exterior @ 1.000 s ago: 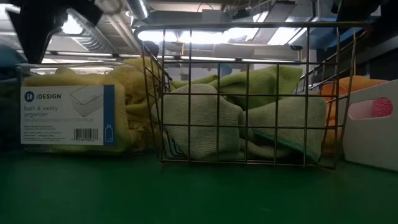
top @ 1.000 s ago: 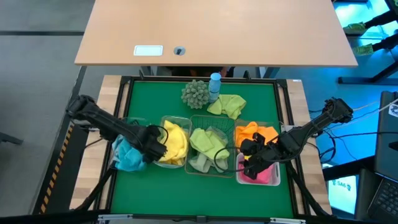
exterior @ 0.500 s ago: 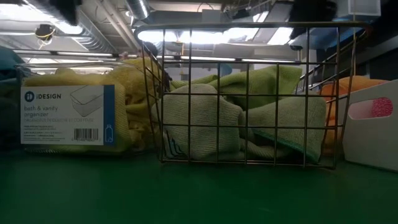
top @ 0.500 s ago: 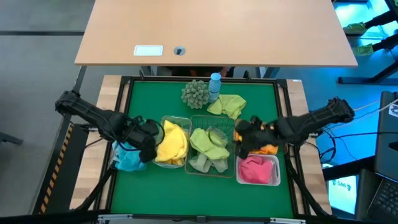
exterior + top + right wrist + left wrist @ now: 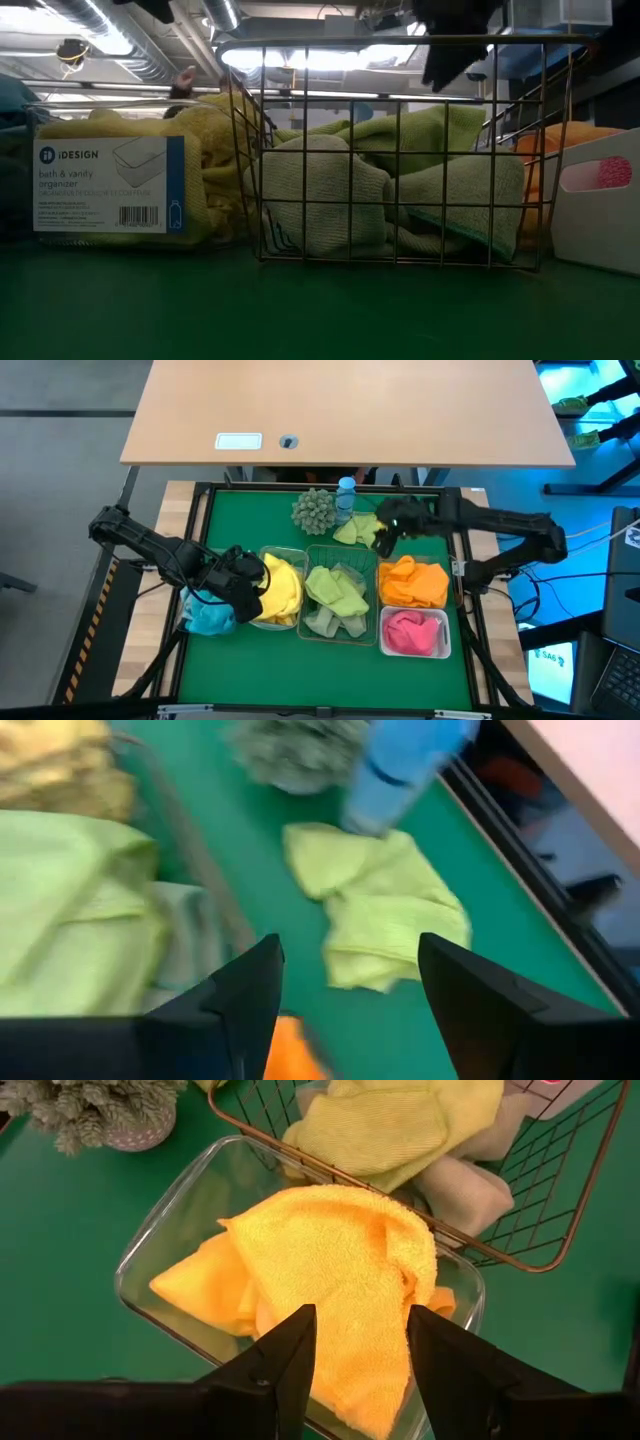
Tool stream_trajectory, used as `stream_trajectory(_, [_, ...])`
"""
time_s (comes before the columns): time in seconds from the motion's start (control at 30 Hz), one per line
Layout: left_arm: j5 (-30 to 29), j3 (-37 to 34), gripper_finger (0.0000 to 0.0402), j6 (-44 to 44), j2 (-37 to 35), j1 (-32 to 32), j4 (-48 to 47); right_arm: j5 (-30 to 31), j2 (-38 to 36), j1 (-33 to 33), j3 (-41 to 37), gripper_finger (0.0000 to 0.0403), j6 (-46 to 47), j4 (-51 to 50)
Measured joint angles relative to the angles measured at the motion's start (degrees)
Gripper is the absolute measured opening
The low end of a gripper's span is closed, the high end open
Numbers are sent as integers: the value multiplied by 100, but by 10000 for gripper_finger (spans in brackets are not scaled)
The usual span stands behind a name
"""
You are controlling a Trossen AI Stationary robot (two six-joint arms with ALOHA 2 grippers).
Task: Sort microfiber towel by color & place in baskets
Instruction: Put the green microfiber cloth into the black wire basket
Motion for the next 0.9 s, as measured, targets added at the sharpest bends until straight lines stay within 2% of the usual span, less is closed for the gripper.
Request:
stream_trajectory(0.17, [0,0,153,2,2,2,65,-408,50,-910,-268,232,-623,96])
stream_trajectory(0.33, [0,0,153,2,4,2,59,-857,113,-1477,-743,232,-1084,405])
stream_trajectory(0.5, [0,0,153,1,4,2,59,-894,118,-1701,-1385,232,-1239,1157])
stream_trajectory(0.9, [-2,0,153,0,4,2,59,-887,119,-1694,-3098,232,-1197,3528])
